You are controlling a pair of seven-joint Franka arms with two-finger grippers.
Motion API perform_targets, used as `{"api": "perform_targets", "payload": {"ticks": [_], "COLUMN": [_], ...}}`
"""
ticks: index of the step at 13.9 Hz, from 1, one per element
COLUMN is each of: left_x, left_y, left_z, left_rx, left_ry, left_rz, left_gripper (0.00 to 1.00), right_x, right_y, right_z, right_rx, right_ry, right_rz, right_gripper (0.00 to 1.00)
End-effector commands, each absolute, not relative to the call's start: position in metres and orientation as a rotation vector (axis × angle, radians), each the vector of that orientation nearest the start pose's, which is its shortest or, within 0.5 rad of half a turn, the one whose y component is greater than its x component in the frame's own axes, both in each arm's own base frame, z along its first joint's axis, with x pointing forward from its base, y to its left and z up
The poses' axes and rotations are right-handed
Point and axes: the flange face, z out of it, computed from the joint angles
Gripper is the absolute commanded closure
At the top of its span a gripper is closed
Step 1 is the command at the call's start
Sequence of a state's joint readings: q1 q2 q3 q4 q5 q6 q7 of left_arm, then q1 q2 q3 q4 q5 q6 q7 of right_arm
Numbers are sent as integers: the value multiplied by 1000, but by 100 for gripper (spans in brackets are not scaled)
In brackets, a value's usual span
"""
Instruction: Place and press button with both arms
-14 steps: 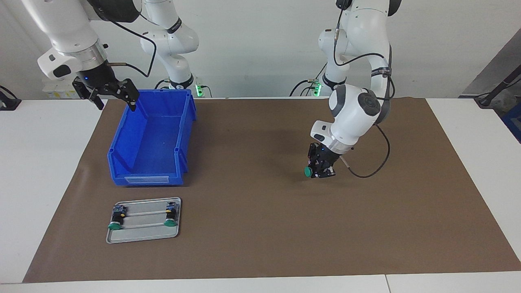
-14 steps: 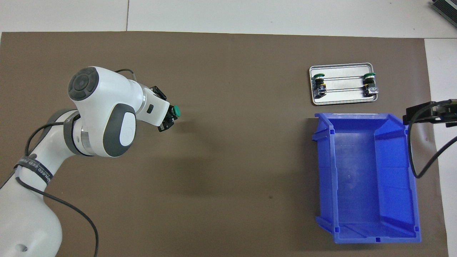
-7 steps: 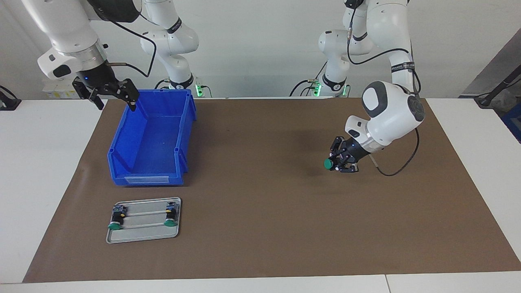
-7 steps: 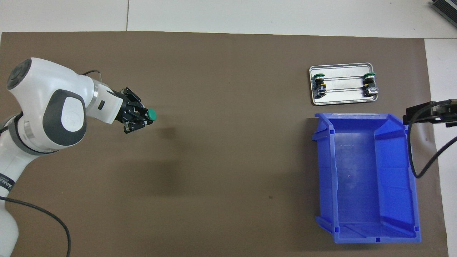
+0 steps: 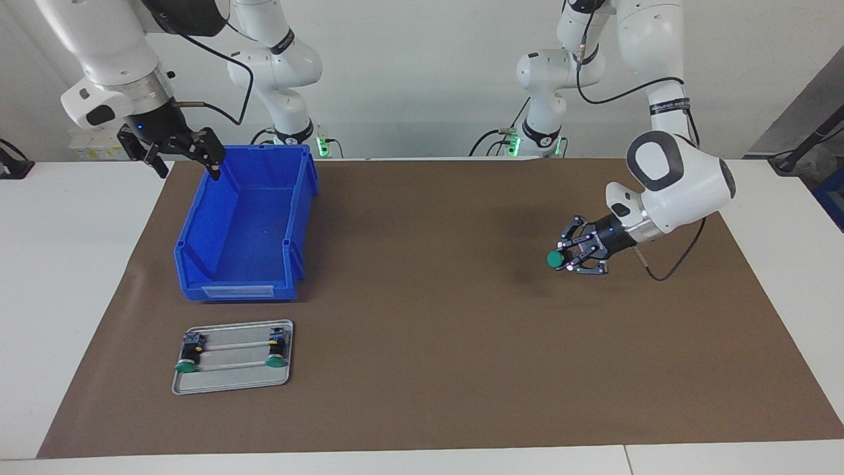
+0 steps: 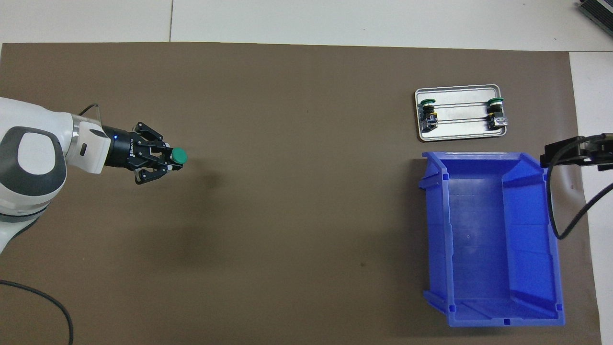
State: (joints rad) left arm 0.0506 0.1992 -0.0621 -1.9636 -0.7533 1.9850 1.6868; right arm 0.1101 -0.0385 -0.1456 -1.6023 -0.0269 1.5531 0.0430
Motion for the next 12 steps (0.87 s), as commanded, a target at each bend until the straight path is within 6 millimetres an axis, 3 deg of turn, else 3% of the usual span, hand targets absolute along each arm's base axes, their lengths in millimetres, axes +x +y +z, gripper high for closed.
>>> {"api": "perform_targets", "payload": {"ticks": [1, 8, 12], "left_x": [554, 521, 524], "left_y": [-25, -33, -61], "left_z": [367, 319, 304], "left_rx": [1936, 1808, 1740], "left_ry": [-1476, -1254, -1208], "left_rz": [632, 871, 969], "left_gripper": [90, 79, 74], "right_x": [538, 537, 537], "right_y": [-27, -28, -28], "right_z": [627, 626, 626], "right_rx": [-3156, -3155, -3155], "right_ry": [153, 155, 155], "right_rz": [34, 39, 39], "right_gripper": [0, 0, 0]}}
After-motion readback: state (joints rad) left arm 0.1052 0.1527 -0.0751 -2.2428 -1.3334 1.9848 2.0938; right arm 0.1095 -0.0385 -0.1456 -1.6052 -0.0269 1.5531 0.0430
